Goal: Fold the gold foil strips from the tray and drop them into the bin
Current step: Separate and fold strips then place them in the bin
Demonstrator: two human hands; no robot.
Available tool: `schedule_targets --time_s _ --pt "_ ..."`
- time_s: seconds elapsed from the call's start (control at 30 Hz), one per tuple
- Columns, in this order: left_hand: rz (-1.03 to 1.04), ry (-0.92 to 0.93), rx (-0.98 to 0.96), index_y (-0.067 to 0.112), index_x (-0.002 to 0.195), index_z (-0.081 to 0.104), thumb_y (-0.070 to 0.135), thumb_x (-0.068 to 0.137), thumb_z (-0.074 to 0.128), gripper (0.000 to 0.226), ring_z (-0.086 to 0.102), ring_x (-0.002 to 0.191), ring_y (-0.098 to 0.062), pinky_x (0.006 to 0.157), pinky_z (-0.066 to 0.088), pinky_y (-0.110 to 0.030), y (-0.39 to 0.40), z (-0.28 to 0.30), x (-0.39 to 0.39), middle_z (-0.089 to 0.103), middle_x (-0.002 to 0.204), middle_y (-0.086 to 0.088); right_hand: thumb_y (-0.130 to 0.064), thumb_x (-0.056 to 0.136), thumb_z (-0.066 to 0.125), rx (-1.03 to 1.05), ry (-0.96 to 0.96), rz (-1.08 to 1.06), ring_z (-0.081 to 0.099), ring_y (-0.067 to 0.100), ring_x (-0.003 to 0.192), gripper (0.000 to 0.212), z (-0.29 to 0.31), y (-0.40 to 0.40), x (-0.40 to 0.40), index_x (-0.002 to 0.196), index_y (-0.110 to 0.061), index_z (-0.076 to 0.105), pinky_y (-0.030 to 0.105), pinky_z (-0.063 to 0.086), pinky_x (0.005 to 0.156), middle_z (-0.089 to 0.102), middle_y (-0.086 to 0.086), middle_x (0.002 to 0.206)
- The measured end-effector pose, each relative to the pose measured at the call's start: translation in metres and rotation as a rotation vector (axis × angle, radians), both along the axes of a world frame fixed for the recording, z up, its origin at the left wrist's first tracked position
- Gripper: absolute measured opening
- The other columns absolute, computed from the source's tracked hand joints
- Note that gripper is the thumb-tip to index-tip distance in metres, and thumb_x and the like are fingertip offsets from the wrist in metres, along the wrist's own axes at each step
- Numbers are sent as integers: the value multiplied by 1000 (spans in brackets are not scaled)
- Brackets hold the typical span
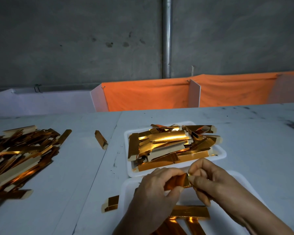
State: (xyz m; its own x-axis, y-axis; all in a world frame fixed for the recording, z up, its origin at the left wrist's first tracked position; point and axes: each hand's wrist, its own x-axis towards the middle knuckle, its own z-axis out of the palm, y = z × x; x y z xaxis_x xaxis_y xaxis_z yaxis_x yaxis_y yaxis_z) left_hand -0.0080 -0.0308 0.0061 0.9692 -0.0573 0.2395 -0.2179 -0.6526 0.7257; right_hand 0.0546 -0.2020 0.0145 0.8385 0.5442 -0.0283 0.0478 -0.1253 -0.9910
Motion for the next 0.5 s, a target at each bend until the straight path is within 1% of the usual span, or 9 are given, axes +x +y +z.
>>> schedule_targets --time_s 0.07,0.17,0.2,0.27,0.33,0.37,0.43,0.5 --pt "-1 -11 37 66 104 38 44 90 57 33 33 102 19 88 34 -9 0 -1 0 30 98 52 -11 93 56 -58 -54 -9 43 15 44 2 0 2 -2 93 -12 57 20 39 50 48 6 49" --pt "5 -27 78 53 122 46 41 92 55 34 31 99 25 85 30 -6 0 -3 2 31 93 52 -11 95 53 -137 -113 2 49 16 48 4 -1 3 -3 95 -15 55 25 46 56 53 2 54" --pt "8 -27 79 50 124 47 40 92 54 34 31 99 27 85 30 -6 1 -4 3 31 92 52 -12 96 52 -137 -101 13 50 16 49 4 0 3 -4 96 -14 55 24 46 56 54 4 55" --pt "4 -25 70 47 126 50 39 92 54 35 30 100 27 90 31 -9 2 -4 2 32 93 52 -13 98 48 -102 -49 28 51 17 49 8 2 2 -4 96 -11 56 21 44 52 57 8 55" --pt "-4 -18 49 47 126 50 39 92 55 36 33 105 22 96 33 -13 3 -3 2 35 98 50 -13 100 44 -64 -3 22 50 15 47 13 2 2 -2 96 -8 56 19 43 49 57 7 53" --pt "-8 -13 31 47 127 50 39 91 56 36 35 107 19 96 34 -14 3 -3 1 37 101 50 -13 100 43 -45 14 18 48 14 45 15 2 2 -1 97 -7 56 18 43 48 56 5 52" --pt "-16 -3 -13 47 125 52 39 90 58 36 38 110 20 89 37 -5 5 -2 1 40 100 53 -13 99 44 13 54 25 44 14 43 15 0 3 0 97 -4 56 20 42 51 52 5 49" --pt "-24 0 -74 49 120 55 37 89 61 34 35 110 25 80 36 4 6 1 -1 43 98 57 -14 94 50 107 122 47 39 15 41 15 1 2 1 98 -1 56 24 39 52 50 6 49"
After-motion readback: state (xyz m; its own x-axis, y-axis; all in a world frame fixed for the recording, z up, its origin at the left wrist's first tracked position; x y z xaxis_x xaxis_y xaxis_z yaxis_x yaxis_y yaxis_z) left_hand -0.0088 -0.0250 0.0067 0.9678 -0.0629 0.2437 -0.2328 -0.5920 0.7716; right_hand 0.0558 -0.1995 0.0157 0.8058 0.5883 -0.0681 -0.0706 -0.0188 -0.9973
